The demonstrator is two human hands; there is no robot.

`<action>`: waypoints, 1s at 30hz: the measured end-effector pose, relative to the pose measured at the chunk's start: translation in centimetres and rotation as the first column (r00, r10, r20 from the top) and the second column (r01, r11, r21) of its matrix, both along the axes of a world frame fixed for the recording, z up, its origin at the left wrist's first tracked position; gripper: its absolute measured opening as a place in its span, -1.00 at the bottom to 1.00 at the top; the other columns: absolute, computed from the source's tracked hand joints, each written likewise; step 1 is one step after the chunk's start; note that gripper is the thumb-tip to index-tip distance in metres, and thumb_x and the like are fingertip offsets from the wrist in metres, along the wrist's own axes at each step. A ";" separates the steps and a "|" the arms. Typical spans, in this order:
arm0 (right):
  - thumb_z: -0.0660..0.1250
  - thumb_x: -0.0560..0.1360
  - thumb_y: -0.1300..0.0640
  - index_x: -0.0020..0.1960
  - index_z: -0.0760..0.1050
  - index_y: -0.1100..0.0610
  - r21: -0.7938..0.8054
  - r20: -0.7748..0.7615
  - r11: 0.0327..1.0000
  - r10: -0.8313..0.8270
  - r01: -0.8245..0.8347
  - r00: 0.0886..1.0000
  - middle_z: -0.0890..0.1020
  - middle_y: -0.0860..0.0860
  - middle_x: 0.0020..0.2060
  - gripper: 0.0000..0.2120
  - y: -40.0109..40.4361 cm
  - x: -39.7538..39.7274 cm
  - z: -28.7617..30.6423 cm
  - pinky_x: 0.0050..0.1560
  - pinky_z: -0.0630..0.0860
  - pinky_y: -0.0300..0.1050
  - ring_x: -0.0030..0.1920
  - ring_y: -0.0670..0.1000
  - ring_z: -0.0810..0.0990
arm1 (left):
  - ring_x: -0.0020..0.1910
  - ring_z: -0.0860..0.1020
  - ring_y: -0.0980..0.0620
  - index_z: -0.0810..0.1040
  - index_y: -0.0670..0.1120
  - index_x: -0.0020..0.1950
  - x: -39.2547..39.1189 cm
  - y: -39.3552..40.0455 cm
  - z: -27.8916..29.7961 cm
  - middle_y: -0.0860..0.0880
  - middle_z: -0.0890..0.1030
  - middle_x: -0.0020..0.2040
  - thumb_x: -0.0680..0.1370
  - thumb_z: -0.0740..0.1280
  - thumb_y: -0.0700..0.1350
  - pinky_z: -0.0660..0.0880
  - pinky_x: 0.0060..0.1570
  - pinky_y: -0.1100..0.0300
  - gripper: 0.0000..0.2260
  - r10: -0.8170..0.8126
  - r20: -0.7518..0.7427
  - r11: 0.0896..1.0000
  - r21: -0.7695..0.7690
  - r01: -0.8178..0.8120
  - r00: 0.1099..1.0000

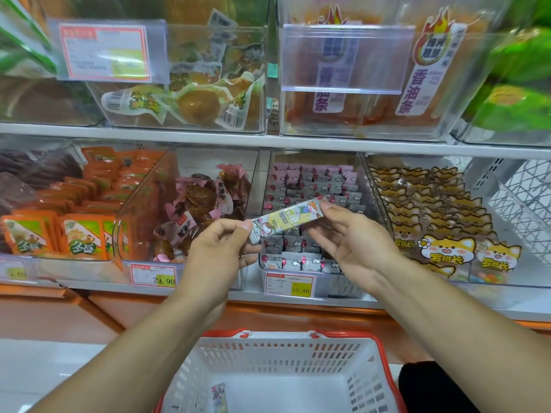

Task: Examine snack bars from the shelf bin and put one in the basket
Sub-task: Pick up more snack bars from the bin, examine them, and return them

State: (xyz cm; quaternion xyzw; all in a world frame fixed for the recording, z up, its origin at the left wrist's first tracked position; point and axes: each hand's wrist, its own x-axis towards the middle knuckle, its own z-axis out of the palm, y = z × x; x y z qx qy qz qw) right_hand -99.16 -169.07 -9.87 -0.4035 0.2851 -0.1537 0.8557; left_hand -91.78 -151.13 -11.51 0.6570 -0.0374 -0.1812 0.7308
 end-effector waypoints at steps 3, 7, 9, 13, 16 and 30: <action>0.37 0.56 0.28 0.09 0.62 0.27 0.006 0.008 0.999 0.038 -0.038 0.999 0.75 0.16 -0.08 -0.86 -0.3 0.1 -0.2 -0.17 0.68 -0.18 -0.12 0.02 0.76 | -0.27 0.70 0.07 0.59 -0.16 -0.02 0.0 0.1 -0.1 -0.10 0.68 -0.30 0.62 0.35 -0.13 0.57 -0.32 0.36 -0.90 -0.018 -0.050 0.997 -0.080 0.014 0.999; 0.40 0.53 0.29 0.14 0.59 0.30 -0.018 0.007 0.999 0.050 -0.050 0.999 0.74 0.18 -0.03 -0.80 -0.7 0.2 -0.4 -0.12 0.68 -0.18 -0.08 0.02 0.75 | -0.18 0.72 0.02 0.61 -0.22 0.01 -0.1 0.4 -0.3 -0.07 0.71 -0.28 0.59 0.37 -0.25 0.61 -0.21 0.32 -0.95 -0.057 -0.061 0.992 -0.117 0.049 0.997; 0.45 0.46 0.29 0.19 0.54 0.30 -0.040 0.033 0.994 0.101 -0.099 0.994 0.74 0.18 -0.01 -0.69 -0.7 0.3 -0.3 -0.07 0.67 -0.18 0.00 0.04 0.74 | -0.20 0.72 0.02 0.61 -0.24 0.02 -0.1 0.4 -0.4 -0.10 0.72 -0.22 0.58 0.37 -0.29 0.61 -0.22 0.31 -0.95 -0.056 -0.061 0.991 -0.124 0.048 0.997; 0.44 0.44 0.37 0.15 0.51 0.28 -0.122 0.044 0.987 0.112 -0.106 0.993 0.74 0.17 0.02 -0.70 -1.1 0.7 0.1 -0.02 0.67 -0.17 0.02 0.06 0.74 | -0.16 0.72 -0.04 0.62 -0.21 0.04 -0.2 0.4 -0.3 -0.18 0.73 -0.13 0.54 0.40 -0.33 0.63 -0.18 0.28 -0.89 -0.060 -0.049 0.990 -0.128 0.053 0.997; 0.40 0.47 0.42 0.09 0.55 0.26 -0.190 0.125 0.972 -0.119 0.141 0.985 0.73 0.12 0.01 -0.78 -2.4 1.8 0.6 0.05 0.67 -0.09 0.00 0.05 0.74 | -0.09 0.72 -0.04 0.66 -0.10 0.07 -0.9 0.1 -0.5 -0.07 0.74 -0.09 0.53 0.45 -0.28 0.63 -0.08 0.26 -0.84 -0.161 0.123 0.987 0.038 0.158 0.979; 0.46 0.53 0.20 0.03 0.55 0.04 -0.926 0.084 0.344 -0.213 0.155 0.974 0.64 -0.19 -0.11 -0.86 -5.1 10.1 -2.1 -0.12 0.52 -0.44 -0.12 -0.31 0.63 | 0.42 0.20 0.28 0.32 0.18 0.51 -2.8 -1.3 -3.1 0.26 0.32 0.46 0.59 0.34 0.10 -0.01 0.35 0.41 -0.51 -0.710 0.542 0.632 0.772 0.066 0.451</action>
